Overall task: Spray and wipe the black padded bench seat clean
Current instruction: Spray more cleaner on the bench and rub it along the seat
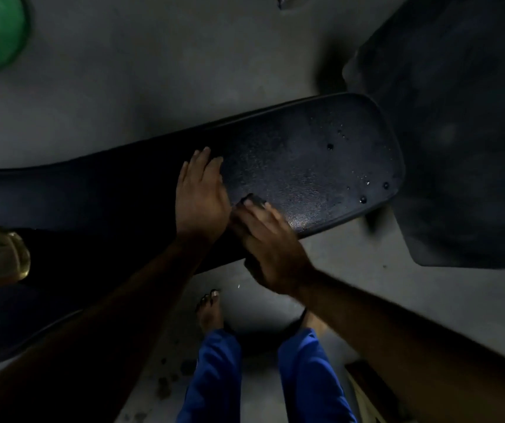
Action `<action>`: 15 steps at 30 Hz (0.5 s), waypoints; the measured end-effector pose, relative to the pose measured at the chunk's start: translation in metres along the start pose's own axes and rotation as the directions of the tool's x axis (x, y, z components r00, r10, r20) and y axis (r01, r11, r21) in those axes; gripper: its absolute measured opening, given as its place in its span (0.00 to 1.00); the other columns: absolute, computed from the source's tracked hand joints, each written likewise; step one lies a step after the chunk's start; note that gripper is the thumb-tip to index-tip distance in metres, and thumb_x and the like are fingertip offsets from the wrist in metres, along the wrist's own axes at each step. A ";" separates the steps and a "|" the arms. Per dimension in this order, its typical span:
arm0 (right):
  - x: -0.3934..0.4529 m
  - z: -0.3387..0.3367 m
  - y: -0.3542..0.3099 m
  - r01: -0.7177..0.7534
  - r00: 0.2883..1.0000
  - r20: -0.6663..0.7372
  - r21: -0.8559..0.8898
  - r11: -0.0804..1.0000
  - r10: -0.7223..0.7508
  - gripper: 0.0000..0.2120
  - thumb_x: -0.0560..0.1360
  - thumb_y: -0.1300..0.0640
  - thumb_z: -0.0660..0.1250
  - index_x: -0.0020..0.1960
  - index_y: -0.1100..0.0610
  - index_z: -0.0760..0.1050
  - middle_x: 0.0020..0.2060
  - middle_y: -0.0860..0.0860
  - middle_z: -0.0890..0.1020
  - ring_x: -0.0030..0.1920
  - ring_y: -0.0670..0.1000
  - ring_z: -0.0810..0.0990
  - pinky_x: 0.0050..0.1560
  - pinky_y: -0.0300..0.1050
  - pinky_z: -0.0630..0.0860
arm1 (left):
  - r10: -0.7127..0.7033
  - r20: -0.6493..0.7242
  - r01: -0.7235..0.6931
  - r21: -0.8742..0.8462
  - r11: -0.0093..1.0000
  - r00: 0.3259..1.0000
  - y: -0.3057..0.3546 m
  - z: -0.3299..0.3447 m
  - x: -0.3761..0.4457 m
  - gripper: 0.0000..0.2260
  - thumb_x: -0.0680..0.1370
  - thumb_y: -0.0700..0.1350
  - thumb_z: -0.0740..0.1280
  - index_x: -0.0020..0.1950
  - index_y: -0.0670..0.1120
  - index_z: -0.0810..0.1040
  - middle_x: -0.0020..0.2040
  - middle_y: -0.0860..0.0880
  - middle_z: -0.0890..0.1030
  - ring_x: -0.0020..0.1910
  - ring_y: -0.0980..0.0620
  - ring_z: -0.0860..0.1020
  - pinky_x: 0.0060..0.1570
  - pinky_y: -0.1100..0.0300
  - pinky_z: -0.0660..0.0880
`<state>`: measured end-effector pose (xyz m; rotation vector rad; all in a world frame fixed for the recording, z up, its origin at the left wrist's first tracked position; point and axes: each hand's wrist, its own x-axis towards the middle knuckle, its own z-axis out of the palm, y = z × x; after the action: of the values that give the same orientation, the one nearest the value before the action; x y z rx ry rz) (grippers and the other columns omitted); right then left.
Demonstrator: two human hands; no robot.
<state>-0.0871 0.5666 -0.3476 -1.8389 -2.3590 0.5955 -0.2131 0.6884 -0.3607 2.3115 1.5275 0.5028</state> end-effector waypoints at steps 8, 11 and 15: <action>0.064 -0.024 0.038 -0.353 0.918 -0.158 0.093 0.931 0.364 0.35 0.70 0.49 0.55 0.76 0.58 0.67 0.76 0.58 0.68 0.77 0.61 0.62 0.76 0.63 0.57 | -0.014 -0.002 0.014 0.143 0.990 1.000 -0.012 0.011 0.016 0.22 0.77 0.42 0.55 0.70 0.37 0.71 0.71 0.37 0.70 0.72 0.39 0.67 0.73 0.45 0.61; 0.060 -0.032 0.076 0.075 0.997 -0.021 -0.045 0.996 -0.077 0.32 0.73 0.49 0.55 0.76 0.55 0.67 0.75 0.56 0.69 0.77 0.59 0.64 0.76 0.60 0.59 | -0.008 -0.004 0.009 0.145 0.989 1.000 -0.011 0.012 0.016 0.22 0.78 0.42 0.55 0.69 0.36 0.72 0.70 0.36 0.71 0.71 0.39 0.68 0.71 0.44 0.63; 0.107 -0.042 0.100 -0.473 0.854 -0.222 0.046 0.880 0.471 0.28 0.78 0.48 0.55 0.74 0.59 0.70 0.73 0.59 0.72 0.75 0.62 0.66 0.74 0.64 0.63 | -0.001 0.018 -0.002 0.172 0.985 1.000 -0.013 0.014 0.018 0.22 0.77 0.42 0.55 0.69 0.36 0.72 0.69 0.36 0.72 0.70 0.38 0.70 0.70 0.43 0.64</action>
<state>-0.0116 0.6983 -0.3618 -2.3664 -1.7689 0.3773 -0.2104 0.7087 -0.3767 2.4373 1.6195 0.3619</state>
